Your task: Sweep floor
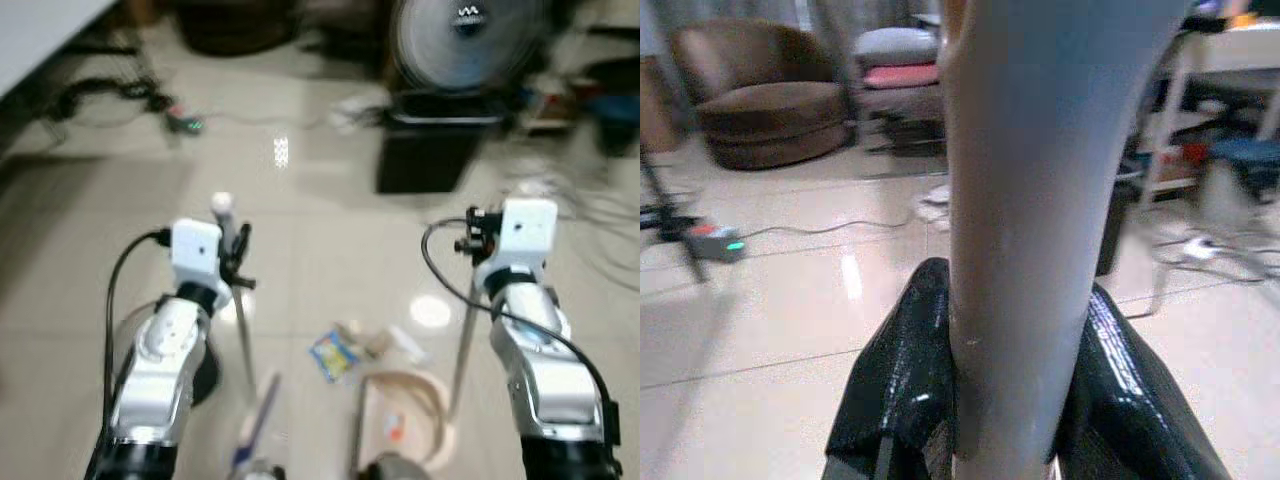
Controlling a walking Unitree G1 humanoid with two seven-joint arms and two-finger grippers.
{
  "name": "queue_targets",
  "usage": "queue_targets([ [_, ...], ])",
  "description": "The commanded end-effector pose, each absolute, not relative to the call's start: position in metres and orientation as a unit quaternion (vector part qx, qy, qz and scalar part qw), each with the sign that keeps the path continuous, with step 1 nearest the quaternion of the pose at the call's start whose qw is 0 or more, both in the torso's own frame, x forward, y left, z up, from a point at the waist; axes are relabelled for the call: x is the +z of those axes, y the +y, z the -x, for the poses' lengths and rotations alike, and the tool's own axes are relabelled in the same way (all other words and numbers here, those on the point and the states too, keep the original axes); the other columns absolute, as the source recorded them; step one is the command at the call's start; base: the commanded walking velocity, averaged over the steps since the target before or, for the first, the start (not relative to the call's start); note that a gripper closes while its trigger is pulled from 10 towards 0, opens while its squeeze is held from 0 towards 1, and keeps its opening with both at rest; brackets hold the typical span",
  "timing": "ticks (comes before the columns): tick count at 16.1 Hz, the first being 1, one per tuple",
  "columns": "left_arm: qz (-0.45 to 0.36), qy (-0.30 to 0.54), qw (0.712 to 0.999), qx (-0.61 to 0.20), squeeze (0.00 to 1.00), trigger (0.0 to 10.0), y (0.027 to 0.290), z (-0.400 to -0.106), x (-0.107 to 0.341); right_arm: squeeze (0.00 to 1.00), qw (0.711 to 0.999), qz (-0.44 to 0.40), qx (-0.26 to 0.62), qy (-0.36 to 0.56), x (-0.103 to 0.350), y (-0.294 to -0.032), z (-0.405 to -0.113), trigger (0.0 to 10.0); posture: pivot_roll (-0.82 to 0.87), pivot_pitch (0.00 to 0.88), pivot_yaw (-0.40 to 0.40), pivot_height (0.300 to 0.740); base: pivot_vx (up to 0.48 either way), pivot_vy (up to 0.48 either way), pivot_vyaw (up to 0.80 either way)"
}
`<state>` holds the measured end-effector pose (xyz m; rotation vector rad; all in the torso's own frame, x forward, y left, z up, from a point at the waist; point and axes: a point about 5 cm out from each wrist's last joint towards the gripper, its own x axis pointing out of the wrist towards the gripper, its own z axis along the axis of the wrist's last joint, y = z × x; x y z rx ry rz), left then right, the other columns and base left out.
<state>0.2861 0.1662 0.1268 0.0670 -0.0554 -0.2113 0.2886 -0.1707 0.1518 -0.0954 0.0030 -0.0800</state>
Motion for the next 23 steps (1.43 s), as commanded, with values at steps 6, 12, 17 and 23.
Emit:
queue_targets([
  [6, -0.027, -0.06, 0.996, -0.066, 0.0, 10.0, 0.171, -0.29, 0.137, 0.0, 0.997, 0.044, -0.036, -0.057, 0.168, -0.168, -0.291, 10.0, -0.02, 0.103, 0.025, 0.74, 0.364, 0.0, -0.07],
  [12, -0.036, -0.064, 0.996, -0.058, 0.0, 10.0, 0.17, -0.284, 0.135, 0.0, 0.995, 0.073, -0.023, -0.059, 0.162, -0.167, -0.287, 10.0, -0.02, 0.092, 0.021, 0.74, 0.407, 0.0, 0.0],
  [17, -0.042, -0.061, 0.995, -0.062, 0.0, 10.0, 0.167, -0.281, 0.132, 0.0, 0.995, 0.086, -0.013, -0.045, 0.153, -0.167, -0.284, 10.0, -0.01, 0.075, 0.023, 0.74, 0.413, 0.0, 0.48],
  [23, -0.047, -0.058, 0.995, -0.066, 0.0, 10.0, 0.168, -0.281, 0.131, 0.0, 0.995, 0.083, -0.004, -0.057, 0.151, -0.166, -0.281, 10.0, -0.01, 0.062, 0.031, 0.74, 0.413, 0.0, 0.11],
])
